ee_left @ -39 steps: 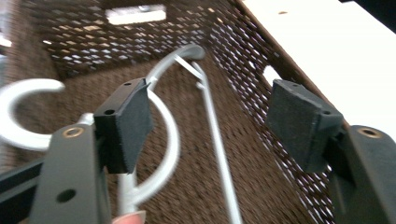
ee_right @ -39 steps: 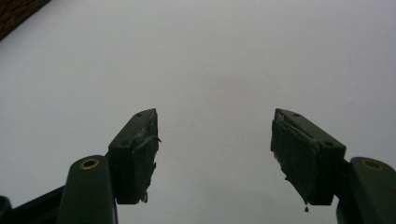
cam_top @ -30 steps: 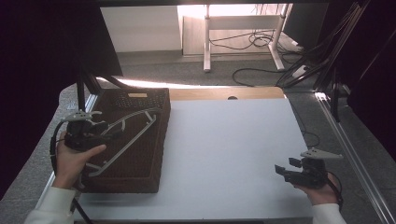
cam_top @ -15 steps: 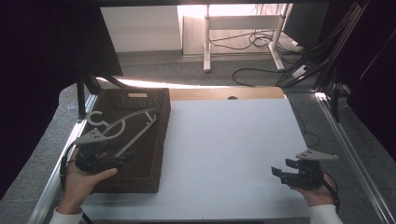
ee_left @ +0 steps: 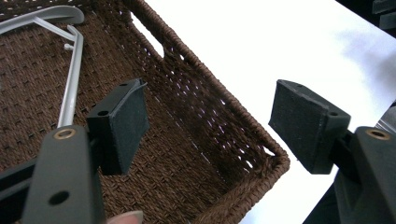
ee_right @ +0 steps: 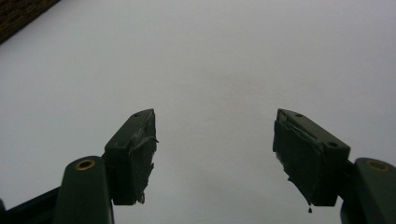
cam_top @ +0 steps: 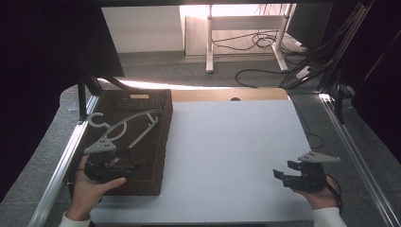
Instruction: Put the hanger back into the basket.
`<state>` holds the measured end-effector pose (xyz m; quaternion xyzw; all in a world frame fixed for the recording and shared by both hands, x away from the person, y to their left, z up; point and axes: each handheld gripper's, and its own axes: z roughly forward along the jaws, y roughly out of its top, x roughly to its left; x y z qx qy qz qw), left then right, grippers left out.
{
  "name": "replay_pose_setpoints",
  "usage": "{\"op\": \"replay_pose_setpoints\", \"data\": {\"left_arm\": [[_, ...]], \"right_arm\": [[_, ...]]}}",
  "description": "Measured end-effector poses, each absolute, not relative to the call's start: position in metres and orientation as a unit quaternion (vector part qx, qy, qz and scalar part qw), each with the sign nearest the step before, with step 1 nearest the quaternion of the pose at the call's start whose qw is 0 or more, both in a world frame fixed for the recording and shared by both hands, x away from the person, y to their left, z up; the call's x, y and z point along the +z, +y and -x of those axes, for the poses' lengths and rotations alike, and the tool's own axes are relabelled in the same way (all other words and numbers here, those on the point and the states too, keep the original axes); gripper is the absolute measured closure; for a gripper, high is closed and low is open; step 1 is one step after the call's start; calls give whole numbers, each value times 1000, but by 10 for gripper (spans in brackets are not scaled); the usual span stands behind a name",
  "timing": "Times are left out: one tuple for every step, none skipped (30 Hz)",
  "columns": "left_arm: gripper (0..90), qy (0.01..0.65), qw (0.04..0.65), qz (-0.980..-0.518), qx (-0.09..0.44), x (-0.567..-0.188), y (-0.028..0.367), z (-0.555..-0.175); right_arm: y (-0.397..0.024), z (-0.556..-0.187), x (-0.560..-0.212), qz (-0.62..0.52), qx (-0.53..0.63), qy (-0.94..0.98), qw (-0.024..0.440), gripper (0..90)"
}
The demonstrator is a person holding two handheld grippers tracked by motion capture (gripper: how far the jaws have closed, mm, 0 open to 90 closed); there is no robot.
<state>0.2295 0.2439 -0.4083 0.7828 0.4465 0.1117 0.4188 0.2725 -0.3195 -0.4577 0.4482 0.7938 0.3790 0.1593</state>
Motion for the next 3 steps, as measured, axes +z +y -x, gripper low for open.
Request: {"op": "replay_pose_setpoints", "data": {"left_arm": [[272,446,419,-783,112,-408,244,-229],[272,445,420,-783,113,-408,243,-229],[272,445,421,-782,113,-408,243,-229]], "right_arm": [[-319,-272,-457,-447,380,794,158,302],[-318,-273,-457,-444,381,795,158,299],[-318,-273,-457,-443,380,796,157,294]]}}
